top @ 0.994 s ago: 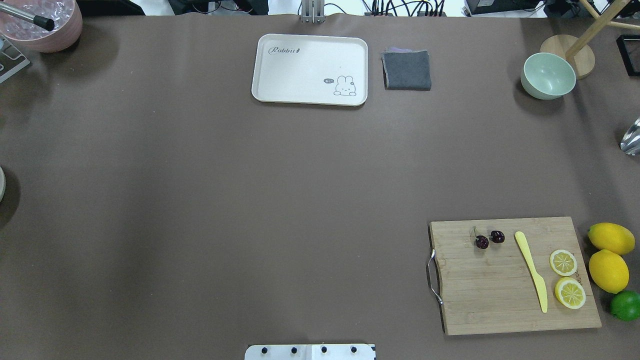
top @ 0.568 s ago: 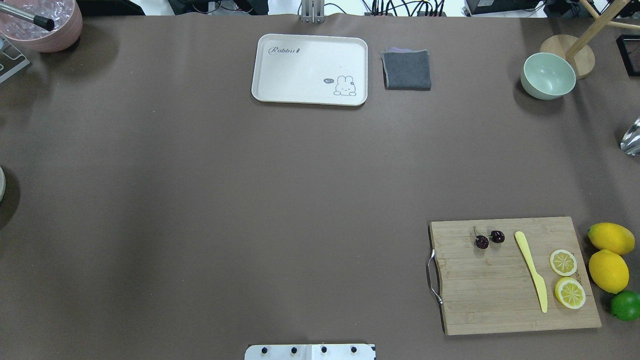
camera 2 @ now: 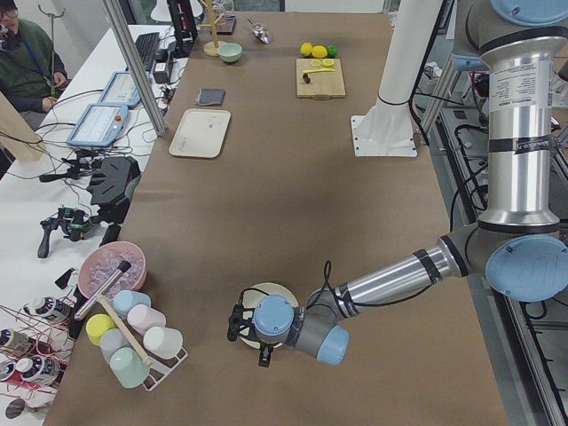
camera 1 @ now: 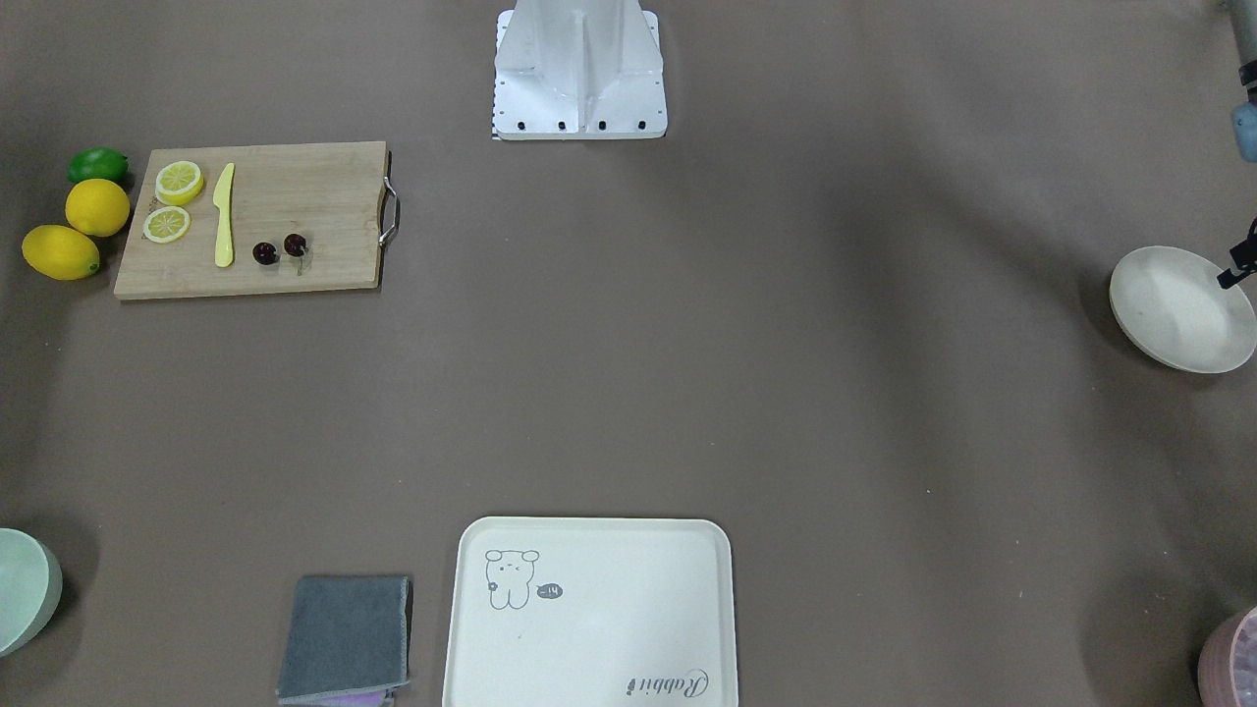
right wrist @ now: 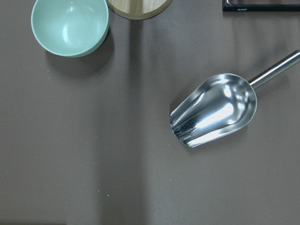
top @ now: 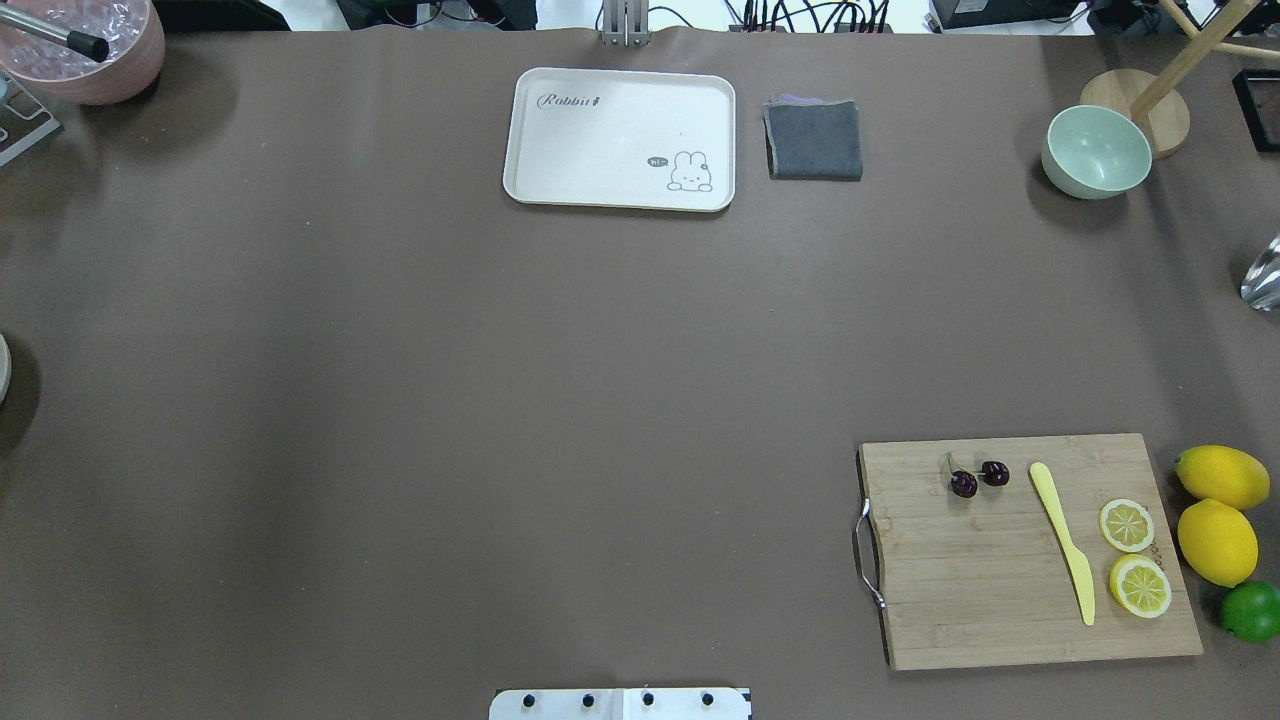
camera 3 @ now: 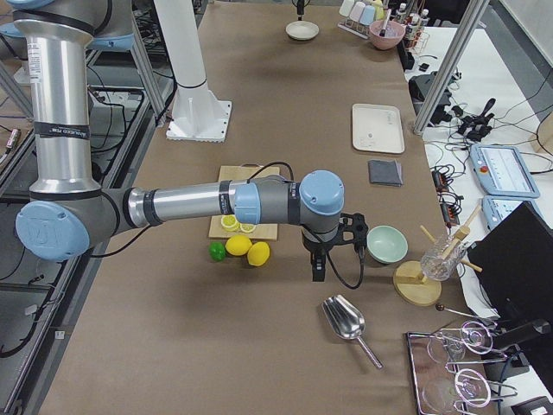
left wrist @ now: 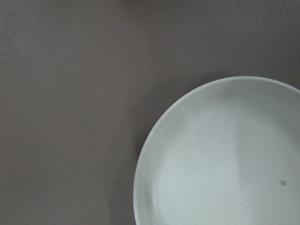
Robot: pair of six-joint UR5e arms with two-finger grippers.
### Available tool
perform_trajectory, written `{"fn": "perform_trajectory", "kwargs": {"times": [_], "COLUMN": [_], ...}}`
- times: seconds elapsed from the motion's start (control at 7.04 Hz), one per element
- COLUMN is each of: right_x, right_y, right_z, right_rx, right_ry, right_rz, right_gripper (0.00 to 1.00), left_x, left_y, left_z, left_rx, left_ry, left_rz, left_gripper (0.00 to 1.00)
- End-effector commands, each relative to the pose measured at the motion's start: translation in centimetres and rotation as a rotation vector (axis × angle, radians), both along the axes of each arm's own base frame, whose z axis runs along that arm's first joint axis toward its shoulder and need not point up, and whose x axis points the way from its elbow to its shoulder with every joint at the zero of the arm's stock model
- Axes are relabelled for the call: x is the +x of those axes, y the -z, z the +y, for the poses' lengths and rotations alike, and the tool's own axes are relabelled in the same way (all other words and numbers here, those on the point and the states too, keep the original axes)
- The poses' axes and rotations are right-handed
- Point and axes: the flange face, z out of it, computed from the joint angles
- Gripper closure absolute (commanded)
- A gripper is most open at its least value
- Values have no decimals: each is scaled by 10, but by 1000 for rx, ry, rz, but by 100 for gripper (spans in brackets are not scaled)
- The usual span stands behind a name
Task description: Place red cherry on plate
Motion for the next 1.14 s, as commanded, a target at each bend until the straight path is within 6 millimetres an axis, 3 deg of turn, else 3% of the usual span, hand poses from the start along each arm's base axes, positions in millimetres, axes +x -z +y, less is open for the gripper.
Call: {"fn": "perform_trajectory", "kwargs": {"times": [0.0,0.28,0.43,0.57,0.71,0.85,0.99], "right_x": [-1,-1,0,0,0,0,1], "right_y": [-1,1,9,11,11,12,12], "right_z": [-1,-1,-7,-9,-9,-10,-9], "right_rx": [-2,3,1,5,6,8,9], "right_ry": [1,1,-15,-15,-17,-15,-16], "right_rz": [0,0,-1,-1,-1,-1,1], "right_gripper": [0,0,0,0,0,0,0], "left_x": [9,21,19,18,18,19,18], "left_y": [-11,-20,-25,-28,-27,-27,-26], "left_z": [4,7,8,11,10,10,12], "left_rx": [-24,-39,-42,-49,-45,-42,-35], "left_ry": [-23,-54,-47,-47,-48,-49,-50], "left_rz": [-7,-15,-38,-39,-39,-40,-39], "left_gripper": [2,4,16,45,82,100,100]}}
